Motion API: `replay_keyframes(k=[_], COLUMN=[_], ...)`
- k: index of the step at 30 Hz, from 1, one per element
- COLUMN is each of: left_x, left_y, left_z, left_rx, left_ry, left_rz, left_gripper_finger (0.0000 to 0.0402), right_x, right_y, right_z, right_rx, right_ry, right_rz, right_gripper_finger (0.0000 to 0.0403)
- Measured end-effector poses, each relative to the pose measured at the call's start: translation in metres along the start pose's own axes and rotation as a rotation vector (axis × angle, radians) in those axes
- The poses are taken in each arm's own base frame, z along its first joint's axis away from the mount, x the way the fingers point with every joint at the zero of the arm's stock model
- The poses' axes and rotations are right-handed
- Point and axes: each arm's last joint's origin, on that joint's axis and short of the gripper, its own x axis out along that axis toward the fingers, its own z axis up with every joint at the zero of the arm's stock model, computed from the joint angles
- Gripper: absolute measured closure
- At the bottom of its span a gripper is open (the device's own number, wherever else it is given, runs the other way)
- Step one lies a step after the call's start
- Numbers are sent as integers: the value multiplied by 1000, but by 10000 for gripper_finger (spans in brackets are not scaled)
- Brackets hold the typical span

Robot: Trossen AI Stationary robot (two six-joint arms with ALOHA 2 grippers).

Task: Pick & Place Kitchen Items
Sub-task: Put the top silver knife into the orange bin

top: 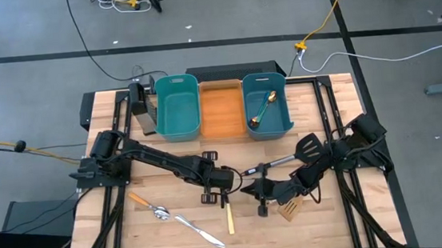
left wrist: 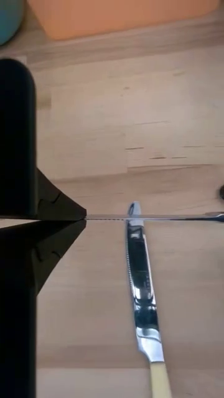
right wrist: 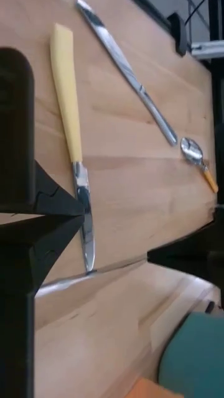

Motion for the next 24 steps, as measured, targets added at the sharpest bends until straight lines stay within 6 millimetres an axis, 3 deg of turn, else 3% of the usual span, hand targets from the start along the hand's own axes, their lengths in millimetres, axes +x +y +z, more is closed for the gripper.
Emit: replay_keyframes(k=[9, 16, 24], left_x=[0, -4, -7], left_y=[0, 0, 0], left_z=[0, 1, 2], left_rx=[3, 3, 2], left_ry=[0, -22, -32], left_rz=[-10, -15, -13], left_gripper_finger=[401, 401, 401], right_x=[6, 21, 34], right_y=[-13, -30, -37], right_z=[0, 6, 18], right_rx=[-29, -32, -35], right_ry=[13, 111, 195], right_rz=[-94, -86, -60], right_gripper_finger=[365, 293, 214])
